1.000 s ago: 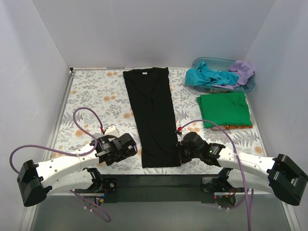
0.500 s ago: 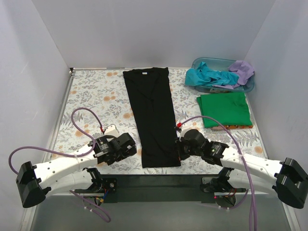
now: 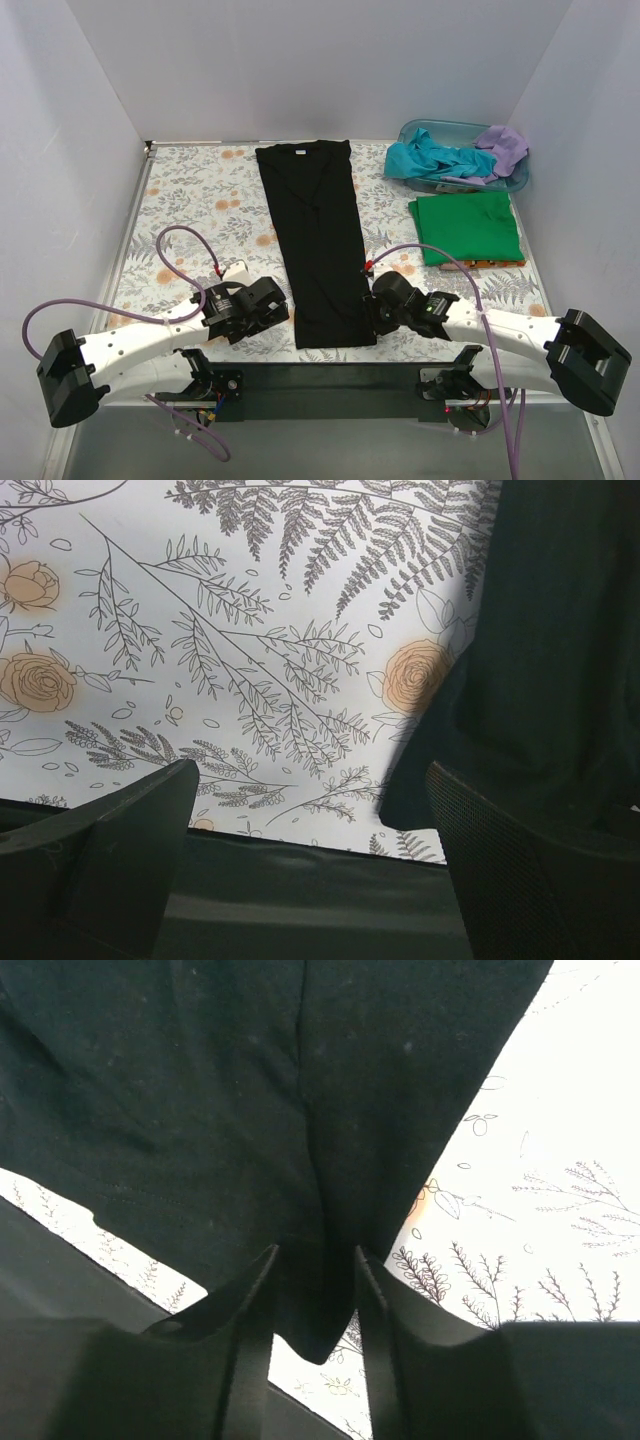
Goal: Fold and stack the t-shirts
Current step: Fold the tshirt
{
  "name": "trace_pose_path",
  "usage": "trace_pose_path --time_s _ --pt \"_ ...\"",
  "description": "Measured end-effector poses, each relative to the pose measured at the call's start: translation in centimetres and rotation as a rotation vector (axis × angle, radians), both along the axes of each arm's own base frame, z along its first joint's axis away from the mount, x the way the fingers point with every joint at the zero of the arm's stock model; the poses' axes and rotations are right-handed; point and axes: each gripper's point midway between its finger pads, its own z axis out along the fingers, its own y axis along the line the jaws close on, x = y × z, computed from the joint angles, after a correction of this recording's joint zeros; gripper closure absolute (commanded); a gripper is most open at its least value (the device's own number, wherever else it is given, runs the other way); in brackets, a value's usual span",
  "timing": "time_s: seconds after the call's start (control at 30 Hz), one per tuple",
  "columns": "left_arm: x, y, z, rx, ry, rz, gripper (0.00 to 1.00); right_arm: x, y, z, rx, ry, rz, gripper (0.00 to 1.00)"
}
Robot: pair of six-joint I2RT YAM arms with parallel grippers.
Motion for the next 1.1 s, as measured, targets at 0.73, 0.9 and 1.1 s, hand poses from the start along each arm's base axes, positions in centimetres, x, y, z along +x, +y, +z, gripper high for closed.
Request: trace_pose_path --time_s 0.73,0.9,1.1 --pt "0.1 -0.4 -0.2 -0.007 0.007 -0.001 0.02 -0.6 1.2 -0.2 -0.028 0.003 0.058 0.99" --pt "0.1 -0.4 -0.1 -0.014 0.002 -0.001 0.02 -0.7 2.3 1.6 0.003 -0.016 0.082 0.99" --pt "-0.1 -0.3 0.1 -0.041 -0.009 -0.002 0.02 -0.6 3.9 4.6 0.086 -0.047 0.106 0.99"
